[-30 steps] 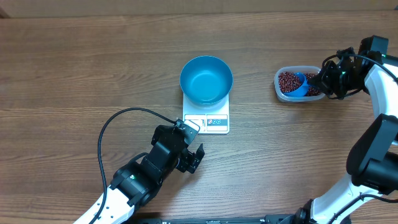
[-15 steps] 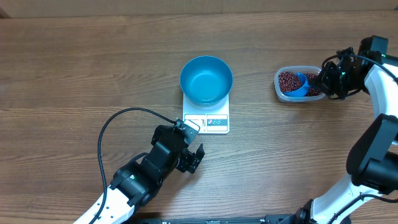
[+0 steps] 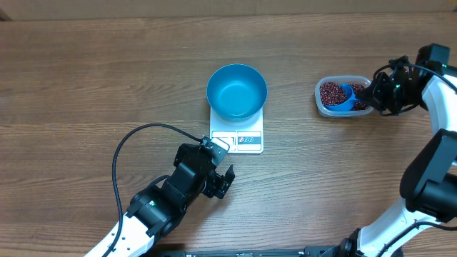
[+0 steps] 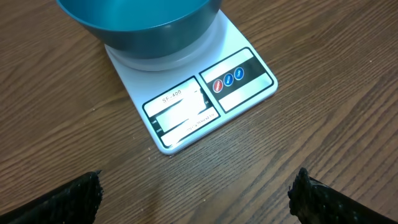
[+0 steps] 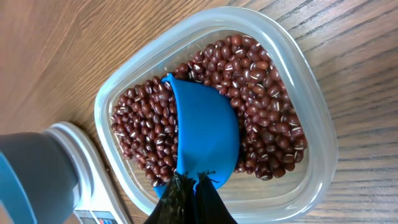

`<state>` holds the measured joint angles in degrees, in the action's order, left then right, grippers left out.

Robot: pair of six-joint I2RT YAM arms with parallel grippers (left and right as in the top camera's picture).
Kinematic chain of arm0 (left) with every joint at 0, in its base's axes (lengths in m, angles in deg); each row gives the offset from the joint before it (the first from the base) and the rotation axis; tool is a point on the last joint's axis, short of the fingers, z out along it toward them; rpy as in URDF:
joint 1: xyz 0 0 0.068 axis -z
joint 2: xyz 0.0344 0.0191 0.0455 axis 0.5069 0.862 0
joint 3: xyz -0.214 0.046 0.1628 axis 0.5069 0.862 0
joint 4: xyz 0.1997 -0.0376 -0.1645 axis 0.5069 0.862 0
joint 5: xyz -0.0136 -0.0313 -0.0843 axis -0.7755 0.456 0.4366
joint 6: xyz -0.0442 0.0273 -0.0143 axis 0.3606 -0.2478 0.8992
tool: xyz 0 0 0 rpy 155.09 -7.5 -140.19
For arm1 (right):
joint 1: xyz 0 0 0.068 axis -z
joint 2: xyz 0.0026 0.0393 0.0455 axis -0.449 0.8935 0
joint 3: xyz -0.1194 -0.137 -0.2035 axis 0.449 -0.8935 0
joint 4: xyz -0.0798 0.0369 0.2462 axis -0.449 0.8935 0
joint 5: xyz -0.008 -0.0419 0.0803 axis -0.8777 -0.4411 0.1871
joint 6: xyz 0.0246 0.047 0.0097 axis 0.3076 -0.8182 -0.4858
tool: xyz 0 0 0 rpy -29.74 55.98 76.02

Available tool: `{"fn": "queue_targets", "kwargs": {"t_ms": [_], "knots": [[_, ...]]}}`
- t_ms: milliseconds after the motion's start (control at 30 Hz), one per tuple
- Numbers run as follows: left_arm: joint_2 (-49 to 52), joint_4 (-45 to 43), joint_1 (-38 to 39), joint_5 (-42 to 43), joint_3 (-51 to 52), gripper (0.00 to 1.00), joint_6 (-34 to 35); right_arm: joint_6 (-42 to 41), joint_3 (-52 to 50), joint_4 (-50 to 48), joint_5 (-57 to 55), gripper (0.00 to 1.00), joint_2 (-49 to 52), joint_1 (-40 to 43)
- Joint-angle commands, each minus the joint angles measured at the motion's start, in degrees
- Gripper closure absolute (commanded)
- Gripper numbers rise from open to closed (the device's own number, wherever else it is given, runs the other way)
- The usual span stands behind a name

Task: Scoop item into bowl and weigh 150g on scale
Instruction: 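Tilt and lift the blue scoop full of beans with the right gripper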

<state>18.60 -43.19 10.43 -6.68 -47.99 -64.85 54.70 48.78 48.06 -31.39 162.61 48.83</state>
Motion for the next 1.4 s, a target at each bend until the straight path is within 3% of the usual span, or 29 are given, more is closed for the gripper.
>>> {"fn": "queue_targets", "kwargs": {"t_ms": [0,1367], "knots": [[0.2,0.0,0.4,-0.5,0.1,0.0,0.6,1.7,-2.1,0.1,-4.4,0.96,2.8,2.3],[0.2,0.0,0.4,-0.5,0.1,0.0,0.6,6.5,-2.1,-1.3,15.8,0.96,2.8,5.4]]}}
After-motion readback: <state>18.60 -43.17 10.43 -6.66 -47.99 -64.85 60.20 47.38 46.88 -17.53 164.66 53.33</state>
